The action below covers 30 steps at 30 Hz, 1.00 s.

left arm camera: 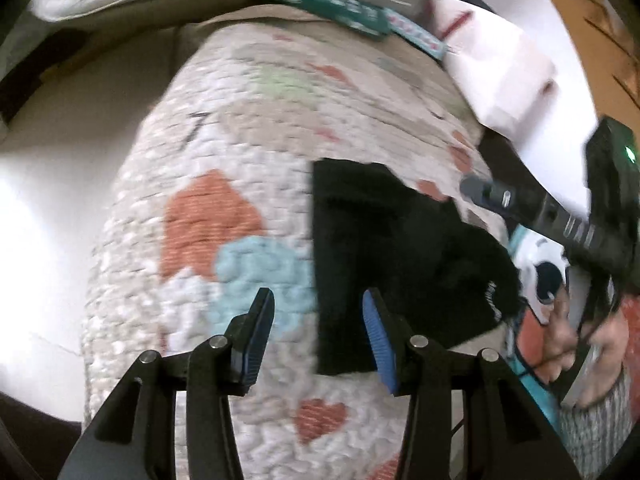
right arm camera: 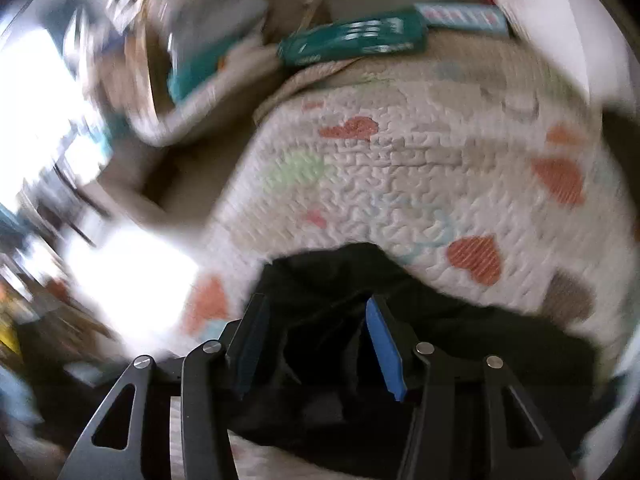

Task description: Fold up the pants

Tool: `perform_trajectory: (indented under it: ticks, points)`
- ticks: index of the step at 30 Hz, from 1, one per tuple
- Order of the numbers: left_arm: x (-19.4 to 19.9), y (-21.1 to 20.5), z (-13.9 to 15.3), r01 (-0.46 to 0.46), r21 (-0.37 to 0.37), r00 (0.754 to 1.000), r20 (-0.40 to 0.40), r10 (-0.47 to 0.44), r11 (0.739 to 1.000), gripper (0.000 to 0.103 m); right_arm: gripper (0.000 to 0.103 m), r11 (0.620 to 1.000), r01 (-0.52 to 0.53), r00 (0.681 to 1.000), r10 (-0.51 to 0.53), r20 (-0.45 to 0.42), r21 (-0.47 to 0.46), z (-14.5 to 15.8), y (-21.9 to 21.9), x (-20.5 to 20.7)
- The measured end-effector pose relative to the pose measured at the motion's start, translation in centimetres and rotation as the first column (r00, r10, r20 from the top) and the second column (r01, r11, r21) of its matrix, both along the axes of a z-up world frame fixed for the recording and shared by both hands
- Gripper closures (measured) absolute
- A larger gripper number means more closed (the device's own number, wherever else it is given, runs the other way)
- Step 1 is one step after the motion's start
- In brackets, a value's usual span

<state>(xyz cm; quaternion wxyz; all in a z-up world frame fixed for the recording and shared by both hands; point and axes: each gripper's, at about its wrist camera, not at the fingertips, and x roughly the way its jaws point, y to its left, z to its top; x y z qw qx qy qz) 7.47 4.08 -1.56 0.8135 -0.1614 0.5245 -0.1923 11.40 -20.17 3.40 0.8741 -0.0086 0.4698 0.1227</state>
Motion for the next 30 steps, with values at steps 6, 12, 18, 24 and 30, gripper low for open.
perform_trajectory:
  ticks: [6,12,18,24,30]
  points:
    - [0.3,0.4,-0.9,-0.017,-0.008,1.0,-0.026,0.016,1.0,0.058,0.085,0.995,-0.036,0.989,0.023,-0.143,-0.088,-4.4,-0.2,-1.6]
    - [1.6,-1.0,-1.2,0.007,-0.028,1.0,-0.031,-0.008,1.0,0.058,0.087,0.978,0.207,0.948,-0.207,-0.241,-0.025,-5.6,-6.5,-3.5]
    - [1.1,-1.8,-2.3,0.029,-0.046,0.998,-0.056,-0.032,0.999,0.058,0.086,0.847,0.519,0.803,-0.529,-0.274,-0.114,-7.1,-14.3,-7.0]
    - [1.1,-1.8,-3.9,0.01,-0.032,0.994,-0.104,-0.014,0.999,0.058,0.083,0.834,0.398,0.913,-0.398,-0.083,0.382,-1.9,-13.7,-7.5]
    - [0.6,-2.7,-3.0,0.019,0.038,0.998,-0.065,-0.017,0.999,0.058,0.079,0.908,0.245,0.969,-0.224,-0.102,0.341,-4.6,-8.7,-5.5]
